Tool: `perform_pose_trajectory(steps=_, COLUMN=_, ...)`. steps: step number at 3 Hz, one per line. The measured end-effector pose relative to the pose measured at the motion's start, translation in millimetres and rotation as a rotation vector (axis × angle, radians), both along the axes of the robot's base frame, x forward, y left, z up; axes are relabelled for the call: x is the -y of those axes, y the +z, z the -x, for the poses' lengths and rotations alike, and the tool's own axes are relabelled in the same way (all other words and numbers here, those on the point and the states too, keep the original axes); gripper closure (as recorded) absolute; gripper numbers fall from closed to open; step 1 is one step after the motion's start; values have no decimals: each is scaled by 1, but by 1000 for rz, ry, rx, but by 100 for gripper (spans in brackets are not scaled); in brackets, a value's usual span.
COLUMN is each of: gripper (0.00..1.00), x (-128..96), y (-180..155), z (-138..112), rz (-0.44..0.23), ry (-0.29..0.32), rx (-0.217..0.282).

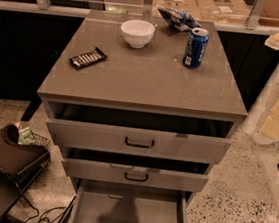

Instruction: Close bottom drawer

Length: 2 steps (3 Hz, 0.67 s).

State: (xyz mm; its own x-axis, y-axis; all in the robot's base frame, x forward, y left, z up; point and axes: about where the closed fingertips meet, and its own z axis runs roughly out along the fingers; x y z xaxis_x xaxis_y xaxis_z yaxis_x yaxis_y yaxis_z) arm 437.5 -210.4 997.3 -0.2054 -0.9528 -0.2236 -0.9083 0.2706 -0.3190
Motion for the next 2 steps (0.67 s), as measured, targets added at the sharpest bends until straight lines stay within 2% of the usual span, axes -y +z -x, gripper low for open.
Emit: perform_pose_trajectory(steps=2, gripper=0, x=0, y=-1, z=1, rz=-11, ry=14, rx=9)
